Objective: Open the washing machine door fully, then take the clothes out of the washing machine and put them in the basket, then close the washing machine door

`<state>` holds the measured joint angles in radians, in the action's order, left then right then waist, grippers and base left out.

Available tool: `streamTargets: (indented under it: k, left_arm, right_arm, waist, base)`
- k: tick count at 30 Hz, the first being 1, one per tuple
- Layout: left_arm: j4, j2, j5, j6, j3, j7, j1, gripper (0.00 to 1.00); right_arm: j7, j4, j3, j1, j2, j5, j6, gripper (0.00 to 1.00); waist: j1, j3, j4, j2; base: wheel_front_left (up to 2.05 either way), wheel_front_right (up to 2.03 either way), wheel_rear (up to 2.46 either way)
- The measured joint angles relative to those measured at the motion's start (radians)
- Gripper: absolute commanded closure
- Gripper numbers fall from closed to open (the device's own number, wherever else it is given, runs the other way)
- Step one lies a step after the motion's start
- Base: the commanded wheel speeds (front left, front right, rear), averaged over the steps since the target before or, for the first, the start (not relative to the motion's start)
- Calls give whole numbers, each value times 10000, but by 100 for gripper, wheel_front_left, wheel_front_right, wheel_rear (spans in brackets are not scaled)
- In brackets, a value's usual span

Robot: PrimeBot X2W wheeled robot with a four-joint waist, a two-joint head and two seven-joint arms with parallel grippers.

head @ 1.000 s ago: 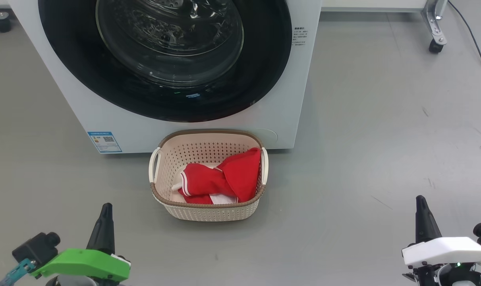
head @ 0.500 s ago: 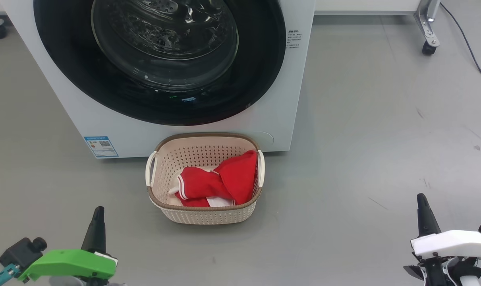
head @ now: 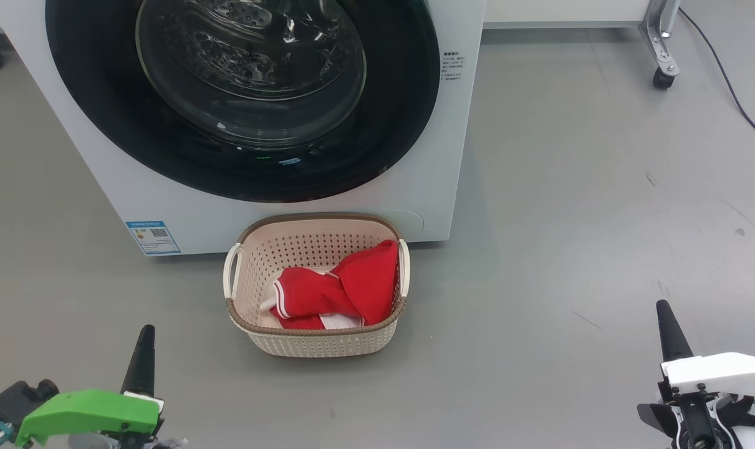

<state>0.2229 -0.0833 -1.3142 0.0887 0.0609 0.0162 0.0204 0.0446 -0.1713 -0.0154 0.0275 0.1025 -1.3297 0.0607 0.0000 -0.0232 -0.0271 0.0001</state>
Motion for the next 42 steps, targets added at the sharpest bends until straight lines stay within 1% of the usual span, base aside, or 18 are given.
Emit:
streamTargets:
  k: [6, 27, 42]
  left_arm:
    - [82, 17, -612, 59, -174, -153, 12, 100]
    - [410, 54, -3296, 299, -780, -775, 215, 100]
    - [491, 65, -3390, 311, -830, -775, 240, 100]
  right_arm:
    - [-157, -148, 90, -90, 0, -677, 102, 100]
    - [-704, -763, 456, -670, -2, -3494, 514, 100]
    - [-746, -876, 476, -712, -4, -3524, 518, 100]
  waist:
    - [0, 38, 53, 0]
    - [0, 197, 269, 0]
    - [0, 200, 270, 0]
  base:
    - [0, 0, 0]
    - [0, 0, 0]
    - [0, 0, 0]
